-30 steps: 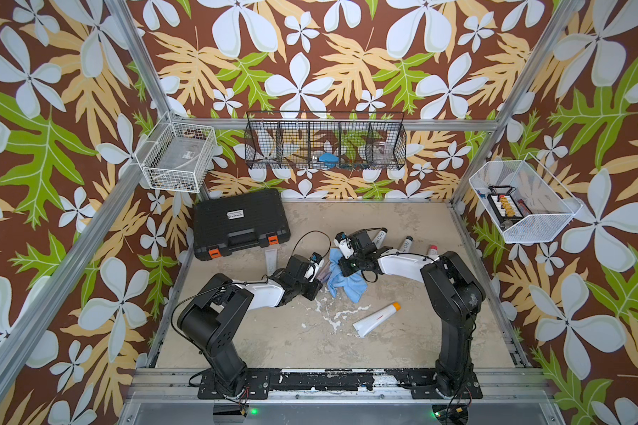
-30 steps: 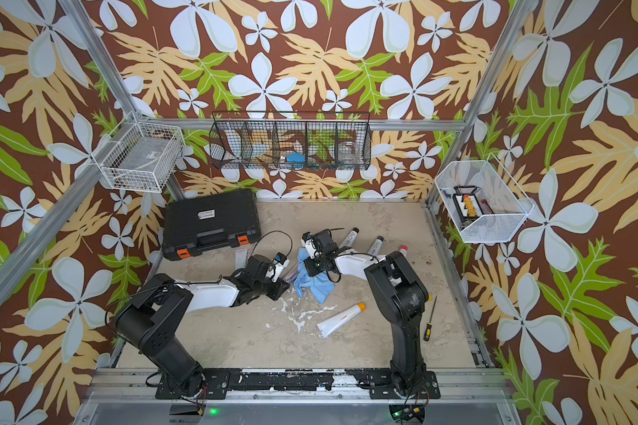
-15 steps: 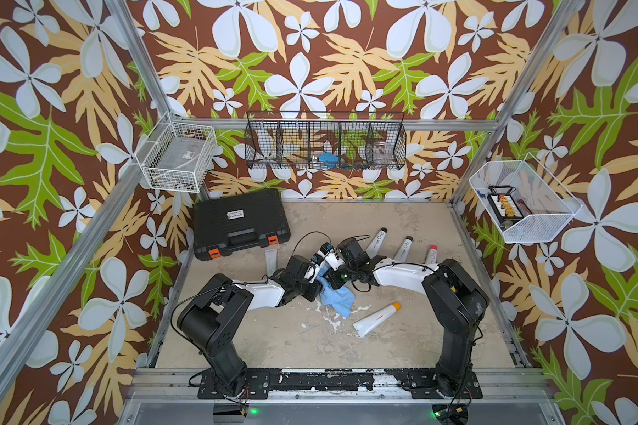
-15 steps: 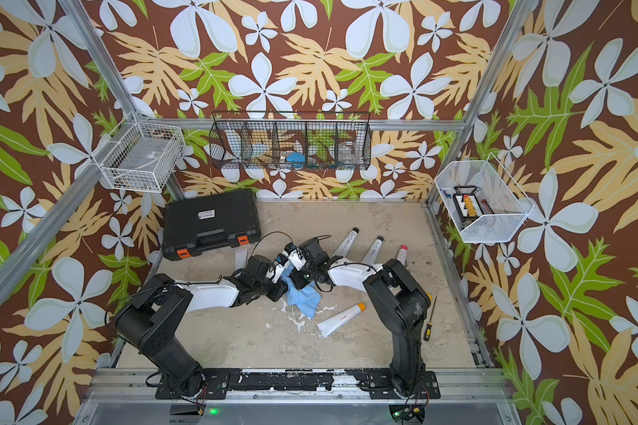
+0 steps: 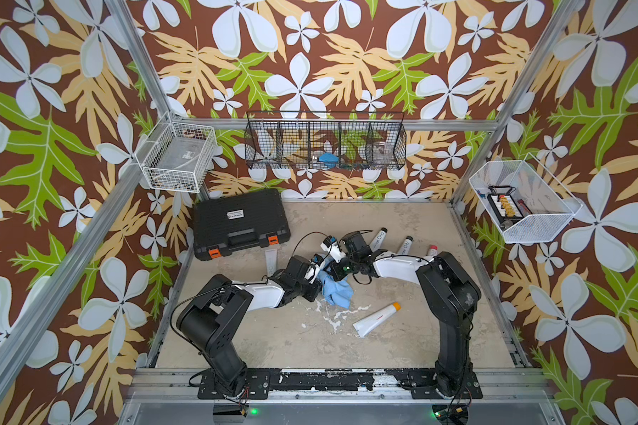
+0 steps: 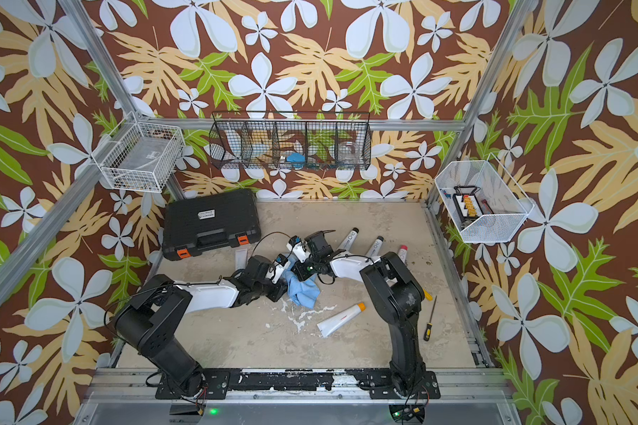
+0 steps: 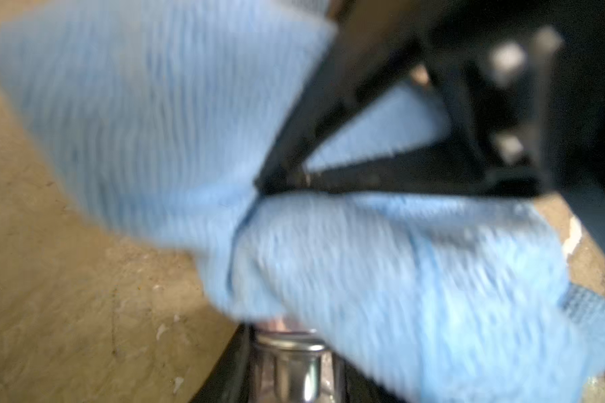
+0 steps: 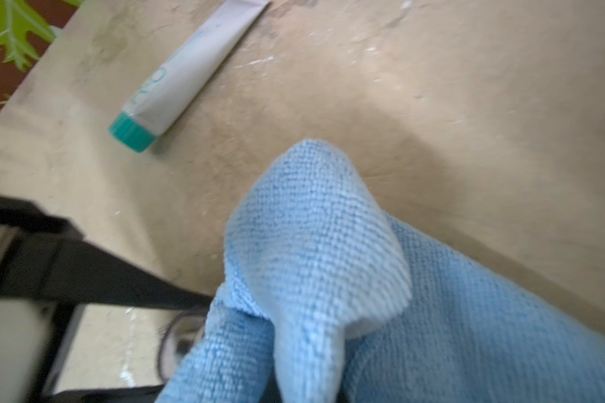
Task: Wipe the surface of the toothpaste tube
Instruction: Wipe the dirt from the toothpaste tube.
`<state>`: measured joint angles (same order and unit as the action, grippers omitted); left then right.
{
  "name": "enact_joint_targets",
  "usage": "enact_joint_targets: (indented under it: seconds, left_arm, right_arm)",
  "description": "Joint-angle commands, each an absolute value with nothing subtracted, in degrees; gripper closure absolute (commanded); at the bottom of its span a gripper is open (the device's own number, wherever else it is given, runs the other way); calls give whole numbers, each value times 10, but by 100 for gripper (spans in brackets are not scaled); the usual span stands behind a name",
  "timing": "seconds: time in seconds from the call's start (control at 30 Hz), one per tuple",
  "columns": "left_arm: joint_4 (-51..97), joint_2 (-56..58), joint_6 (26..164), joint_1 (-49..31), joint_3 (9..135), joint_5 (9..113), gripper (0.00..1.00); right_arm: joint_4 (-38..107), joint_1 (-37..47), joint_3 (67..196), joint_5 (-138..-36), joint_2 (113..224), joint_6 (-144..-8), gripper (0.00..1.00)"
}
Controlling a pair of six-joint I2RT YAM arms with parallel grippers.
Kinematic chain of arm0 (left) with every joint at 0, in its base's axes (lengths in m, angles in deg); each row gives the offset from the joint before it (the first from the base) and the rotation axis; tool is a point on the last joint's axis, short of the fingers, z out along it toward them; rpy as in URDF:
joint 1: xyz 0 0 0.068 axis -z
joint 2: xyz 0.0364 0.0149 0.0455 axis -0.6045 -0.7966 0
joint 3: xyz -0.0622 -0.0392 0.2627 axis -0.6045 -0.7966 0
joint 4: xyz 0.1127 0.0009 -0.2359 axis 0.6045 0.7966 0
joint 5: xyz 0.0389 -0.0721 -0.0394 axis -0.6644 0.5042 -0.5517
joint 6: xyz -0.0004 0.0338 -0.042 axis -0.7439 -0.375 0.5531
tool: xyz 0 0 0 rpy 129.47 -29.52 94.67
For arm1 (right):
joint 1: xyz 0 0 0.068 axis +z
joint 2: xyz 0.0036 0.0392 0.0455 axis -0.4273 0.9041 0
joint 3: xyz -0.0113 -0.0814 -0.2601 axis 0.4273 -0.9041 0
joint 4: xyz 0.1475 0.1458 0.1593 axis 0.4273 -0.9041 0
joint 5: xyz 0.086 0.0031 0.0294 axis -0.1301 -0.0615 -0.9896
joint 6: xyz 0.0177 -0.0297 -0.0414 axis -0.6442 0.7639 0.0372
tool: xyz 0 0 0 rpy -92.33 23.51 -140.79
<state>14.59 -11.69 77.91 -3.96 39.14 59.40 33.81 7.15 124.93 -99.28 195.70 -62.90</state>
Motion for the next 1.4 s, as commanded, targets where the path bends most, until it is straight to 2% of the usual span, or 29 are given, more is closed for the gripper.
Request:
enact_joint_targets:
  seconds: [0.0,0.23,0.77,1.1,1.37]
  left_arm:
    - [151,-113,766,-35,389,631,73]
    - [153,-117,767,-34,391,630,73]
    - [159,-127,770,-34,400,618,73]
    - [160,-128,768,-34,402,622,73]
    - [162,-130,767,-34,403,624,73]
  right_arm:
    - [295,52,1251,-920,1965,-620,100]
    - [290,39,1258,-895,1961,-615,100]
    - [372,70,1149,-992,1903,-669,100]
    - [400,124,1130,-1049,1883,-679,100]
    - [448,132,1110,-1080,1889,-710,100]
